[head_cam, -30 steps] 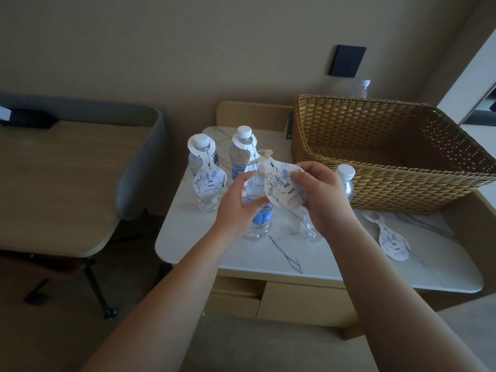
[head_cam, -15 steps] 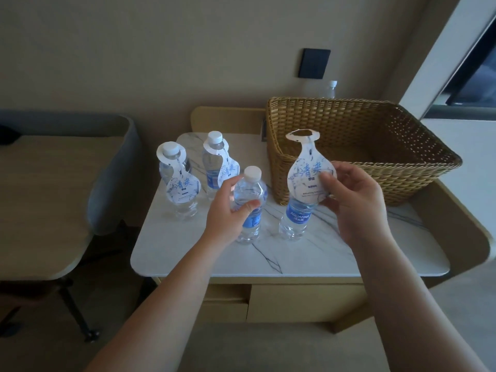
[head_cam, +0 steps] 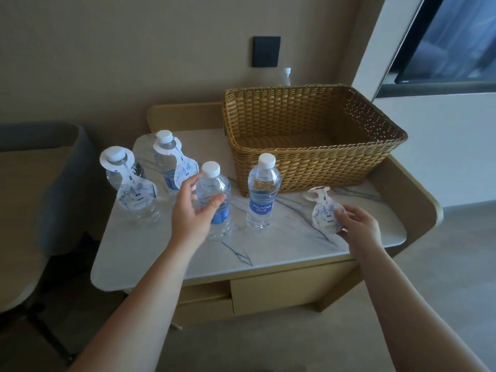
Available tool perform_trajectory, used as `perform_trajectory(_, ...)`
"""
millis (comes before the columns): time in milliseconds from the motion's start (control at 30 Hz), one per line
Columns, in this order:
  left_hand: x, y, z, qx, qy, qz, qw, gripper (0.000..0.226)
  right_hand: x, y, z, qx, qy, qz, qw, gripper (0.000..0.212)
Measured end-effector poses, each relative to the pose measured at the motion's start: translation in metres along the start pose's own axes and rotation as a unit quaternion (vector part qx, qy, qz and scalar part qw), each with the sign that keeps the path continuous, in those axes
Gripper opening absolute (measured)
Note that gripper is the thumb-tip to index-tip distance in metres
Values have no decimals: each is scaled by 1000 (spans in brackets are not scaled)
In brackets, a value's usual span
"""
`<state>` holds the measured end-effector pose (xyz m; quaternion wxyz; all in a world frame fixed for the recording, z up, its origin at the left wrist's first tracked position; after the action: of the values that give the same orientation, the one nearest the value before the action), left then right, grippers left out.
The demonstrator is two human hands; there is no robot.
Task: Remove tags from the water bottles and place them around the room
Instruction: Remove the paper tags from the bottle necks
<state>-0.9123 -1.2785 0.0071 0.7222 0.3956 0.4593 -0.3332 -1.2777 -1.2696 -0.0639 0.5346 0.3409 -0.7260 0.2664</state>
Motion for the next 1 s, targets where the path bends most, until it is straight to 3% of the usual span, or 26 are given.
perform_trajectory(467, 6, -2, -3, -10, 10, -18, 1000, 51, -19, 1, 51, -92, 89, -269, 955, 14)
perform_trajectory(667, 10, -2, -2, -14, 11, -6, 1000, 58, -17, 7, 46, -83, 99, -273, 953, 35)
perform_trajectory(1000, 9, -6, -7, -16, 21, -28, 999, 60, 11, -9, -20, 54, 183, -184, 964, 46)
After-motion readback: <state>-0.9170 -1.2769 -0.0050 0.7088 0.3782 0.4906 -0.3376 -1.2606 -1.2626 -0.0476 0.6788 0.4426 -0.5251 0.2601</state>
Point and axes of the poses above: each hand's wrist, its own z-axis towards the middle knuckle, its own y-axis out of the back of the hand, x = y × z, the point moved 5 cm from there along z, towards the middle knuckle, and after that the axes turned 10 degrees about -x, right-handed, at the moved point
